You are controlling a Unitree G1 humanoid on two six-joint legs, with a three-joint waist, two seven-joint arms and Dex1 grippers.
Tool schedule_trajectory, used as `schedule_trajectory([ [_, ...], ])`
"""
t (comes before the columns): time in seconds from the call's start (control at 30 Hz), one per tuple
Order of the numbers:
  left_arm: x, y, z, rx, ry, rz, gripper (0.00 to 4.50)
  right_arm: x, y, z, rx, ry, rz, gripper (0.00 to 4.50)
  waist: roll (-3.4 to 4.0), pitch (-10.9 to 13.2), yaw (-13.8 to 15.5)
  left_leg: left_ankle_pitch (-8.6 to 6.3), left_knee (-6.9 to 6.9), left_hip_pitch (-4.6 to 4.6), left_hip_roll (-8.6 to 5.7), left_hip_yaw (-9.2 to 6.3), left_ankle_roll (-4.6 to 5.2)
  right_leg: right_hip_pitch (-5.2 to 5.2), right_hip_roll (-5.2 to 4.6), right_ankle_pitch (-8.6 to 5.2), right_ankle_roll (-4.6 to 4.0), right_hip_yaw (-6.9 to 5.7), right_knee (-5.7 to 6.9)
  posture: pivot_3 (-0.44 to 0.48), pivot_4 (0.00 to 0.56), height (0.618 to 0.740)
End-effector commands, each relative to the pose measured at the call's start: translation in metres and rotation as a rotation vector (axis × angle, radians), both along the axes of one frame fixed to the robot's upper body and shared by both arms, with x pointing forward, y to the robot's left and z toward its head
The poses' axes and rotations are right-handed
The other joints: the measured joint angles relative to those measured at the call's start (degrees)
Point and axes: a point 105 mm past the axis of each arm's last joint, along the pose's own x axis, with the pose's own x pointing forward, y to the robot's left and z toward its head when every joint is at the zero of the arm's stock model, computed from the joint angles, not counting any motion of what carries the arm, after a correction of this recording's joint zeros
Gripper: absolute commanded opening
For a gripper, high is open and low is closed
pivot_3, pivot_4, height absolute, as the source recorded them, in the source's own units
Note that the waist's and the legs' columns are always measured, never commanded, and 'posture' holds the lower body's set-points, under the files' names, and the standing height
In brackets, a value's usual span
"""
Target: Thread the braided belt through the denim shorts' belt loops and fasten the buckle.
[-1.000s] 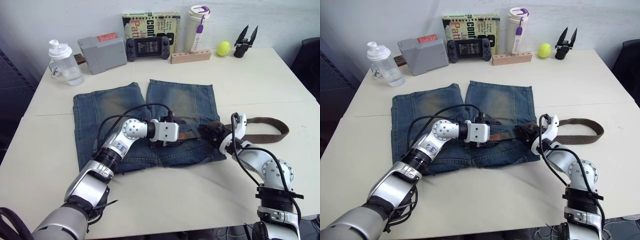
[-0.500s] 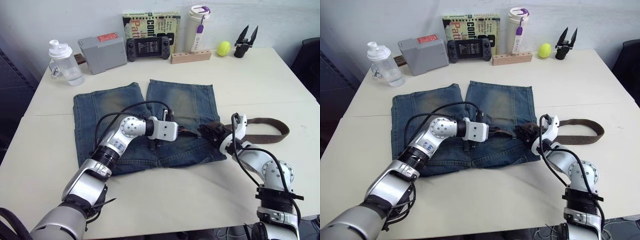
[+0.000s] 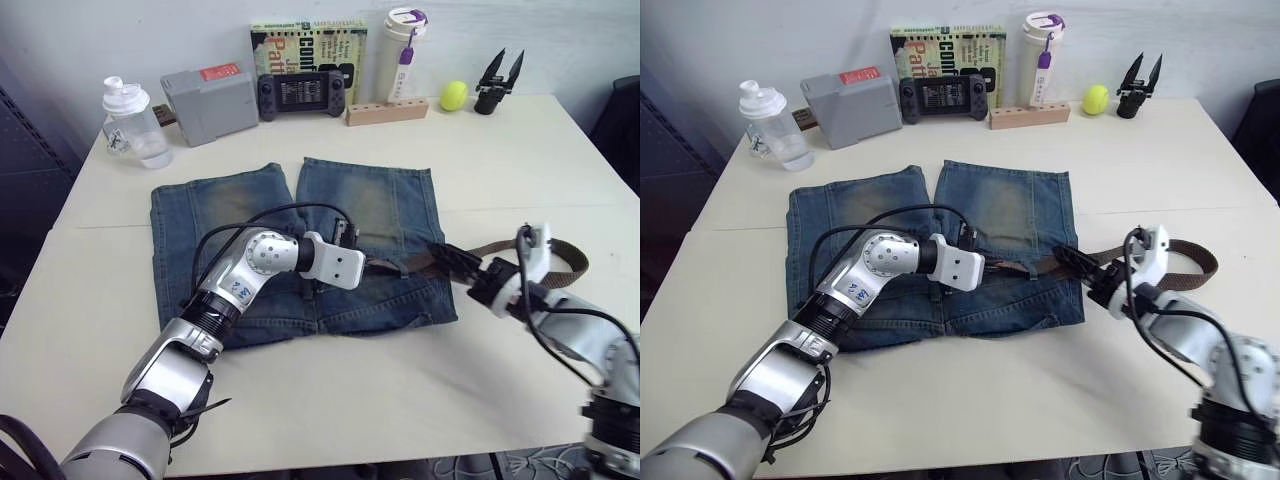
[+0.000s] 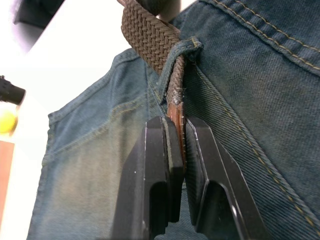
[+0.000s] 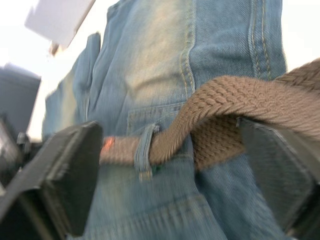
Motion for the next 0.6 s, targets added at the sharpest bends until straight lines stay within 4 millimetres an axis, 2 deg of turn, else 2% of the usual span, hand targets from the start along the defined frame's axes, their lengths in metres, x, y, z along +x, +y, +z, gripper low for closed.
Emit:
schedule_trajectory([
  [0.03,-0.002,-0.006,0.015,-0.067,0.017,-0.022,0.00,-0.037,0.031,0.011,-0.435,-0.278,0.323,4.48,0.15,0.04,0.23,-0.02,0.04,-0.06,-0.03,0.01,0.04,-0.02,-0.02,0.01,0.01,0.02,-0.01,0.000,0.150,0.722],
  [0.1,-0.001,-0.006,0.016,-0.064,0.021,-0.020,0.00,-0.049,0.036,-0.008,-0.726,-0.382,0.473,4.48,0.12,0.05,0.35,-0.03,0.08,-0.13,-0.05,-0.01,0.06,-0.06,-0.02,0.01,0.03,0.00,-0.03,0.000,0.150,0.722],
  [0.17,-0.001,-0.006,0.016,-0.064,0.031,-0.018,0.00,-0.052,0.029,-0.033,-0.997,-0.504,0.602,4.48,-0.29,0.13,0.27,-0.03,0.07,-0.10,-0.06,-0.02,0.06,-0.02,-0.01,0.04,0.07,-0.02,-0.09,0.000,0.150,0.722],
  [0.27,-0.001,-0.006,0.015,-0.063,0.040,-0.018,0.00,-0.057,0.027,-0.049,-1.112,-0.606,0.699,4.48,-0.41,0.20,0.28,-0.04,0.27,-0.14,-0.15,0.01,0.09,0.05,-0.07,0.14,0.26,0.03,-0.13,0.000,0.150,0.722],
  [0.43,-0.003,-0.011,0.016,-0.072,0.049,-0.027,0.00,-0.036,0.016,-0.076,-1.419,-0.778,0.695,4.48,-0.41,0.20,0.23,-0.07,0.71,-0.47,-0.10,-0.18,0.14,0.03,-0.06,0.17,0.29,-0.14,-0.10,0.000,0.150,0.722],
  [0.5,-0.004,-0.014,0.020,-0.085,0.054,-0.031,0.00,-0.021,0.012,-0.079,-1.478,-0.799,0.633,4.48,-0.48,0.16,0.22,-0.07,0.75,-0.48,-0.07,-0.26,0.14,0.05,-0.03,0.17,0.28,-0.19,-0.09,0.000,0.150,0.722],
  [0.6,-0.004,-0.017,0.024,-0.094,0.056,-0.035,0.00,-0.014,0.009,-0.087,-1.508,-0.778,0.628,3.21,-0.49,0.15,0.28,-0.07,0.83,-0.51,-0.07,-0.30,0.14,0.09,-0.04,0.18,0.27,-0.20,-0.08,0.000,0.150,0.722],
])
